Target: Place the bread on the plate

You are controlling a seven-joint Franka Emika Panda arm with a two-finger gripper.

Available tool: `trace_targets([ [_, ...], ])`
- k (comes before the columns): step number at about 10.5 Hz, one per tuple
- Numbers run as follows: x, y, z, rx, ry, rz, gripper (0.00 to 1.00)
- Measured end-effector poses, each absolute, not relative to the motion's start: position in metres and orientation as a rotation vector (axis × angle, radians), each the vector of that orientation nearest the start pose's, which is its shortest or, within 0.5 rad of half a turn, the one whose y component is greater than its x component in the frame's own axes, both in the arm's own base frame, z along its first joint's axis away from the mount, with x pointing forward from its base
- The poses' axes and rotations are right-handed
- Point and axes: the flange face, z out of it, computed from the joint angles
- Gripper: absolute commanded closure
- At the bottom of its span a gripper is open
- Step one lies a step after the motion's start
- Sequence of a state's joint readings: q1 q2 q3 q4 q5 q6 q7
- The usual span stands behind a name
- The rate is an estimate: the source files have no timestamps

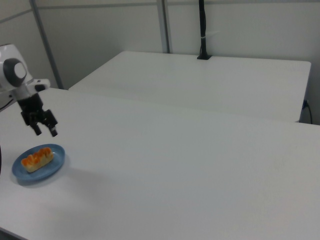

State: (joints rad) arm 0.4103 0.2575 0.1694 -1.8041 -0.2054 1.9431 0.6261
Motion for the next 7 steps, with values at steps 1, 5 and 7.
trace_targets([
  [1,0.542,0.297,0.412,-3.318,-0.069,0.010,0.00],
  [5,0.606,0.164,0.460,-3.306,-0.125,0.005,0.00],
  [7,0.613,0.095,0.480,-3.306,-0.167,0.033,0.00],
])
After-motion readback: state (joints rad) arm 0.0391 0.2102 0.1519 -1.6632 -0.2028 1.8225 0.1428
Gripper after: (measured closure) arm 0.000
